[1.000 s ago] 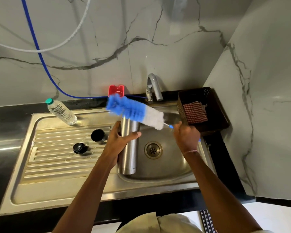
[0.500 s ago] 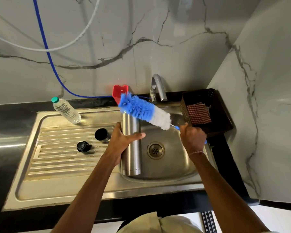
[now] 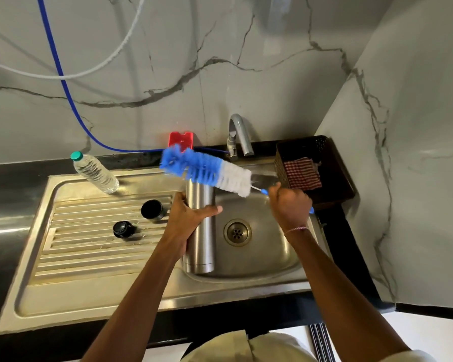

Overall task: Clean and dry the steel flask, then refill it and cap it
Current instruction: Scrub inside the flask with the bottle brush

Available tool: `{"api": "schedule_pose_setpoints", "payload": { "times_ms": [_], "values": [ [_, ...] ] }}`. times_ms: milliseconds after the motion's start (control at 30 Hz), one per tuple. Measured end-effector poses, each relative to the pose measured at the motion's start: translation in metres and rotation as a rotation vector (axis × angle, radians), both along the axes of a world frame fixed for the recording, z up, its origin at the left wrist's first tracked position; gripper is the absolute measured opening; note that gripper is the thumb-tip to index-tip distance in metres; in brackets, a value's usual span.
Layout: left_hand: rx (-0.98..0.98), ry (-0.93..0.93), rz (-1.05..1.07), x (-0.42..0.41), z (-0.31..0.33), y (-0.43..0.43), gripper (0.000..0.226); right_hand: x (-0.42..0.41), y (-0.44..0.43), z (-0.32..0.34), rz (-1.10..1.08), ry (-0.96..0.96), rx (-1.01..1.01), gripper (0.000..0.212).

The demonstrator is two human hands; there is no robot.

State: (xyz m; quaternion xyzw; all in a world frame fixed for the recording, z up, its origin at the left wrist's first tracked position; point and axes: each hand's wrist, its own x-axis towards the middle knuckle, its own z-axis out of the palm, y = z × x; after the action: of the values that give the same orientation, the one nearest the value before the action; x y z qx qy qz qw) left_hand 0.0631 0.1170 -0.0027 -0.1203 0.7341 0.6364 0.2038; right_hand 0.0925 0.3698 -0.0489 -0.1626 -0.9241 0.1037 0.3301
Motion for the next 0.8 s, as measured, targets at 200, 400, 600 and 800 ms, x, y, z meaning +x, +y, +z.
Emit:
{"api": "schedule_pose_setpoints", "payload": {
  "times_ms": [200, 400, 600, 800],
  "values": [
    [-0.007, 0.044, -0.052, 0.002, 0.006, 0.012, 0.062, -0.016, -0.009, 0.018, 0.057, 0.022, 0.07, 0.053],
    [0.061, -0.033, -0.008, 0.007, 0.007, 0.006, 0.039, 0.011, 0.016, -0.015, -0.078, -0.026, 0.003, 0.058],
    [-0.016, 0.053, -0.087, 0.001, 0.013, 0.017, 0.07, -0.018, -0.015, 0.006, 0.076, 0.01, 0.019, 0.058],
    [0.001, 0.055, -0.039, -0.002, 0.013, -0.004, 0.062, 0.014, 0.016, -0.016, -0.058, -0.009, 0.053, 0.054]
  ]
}}
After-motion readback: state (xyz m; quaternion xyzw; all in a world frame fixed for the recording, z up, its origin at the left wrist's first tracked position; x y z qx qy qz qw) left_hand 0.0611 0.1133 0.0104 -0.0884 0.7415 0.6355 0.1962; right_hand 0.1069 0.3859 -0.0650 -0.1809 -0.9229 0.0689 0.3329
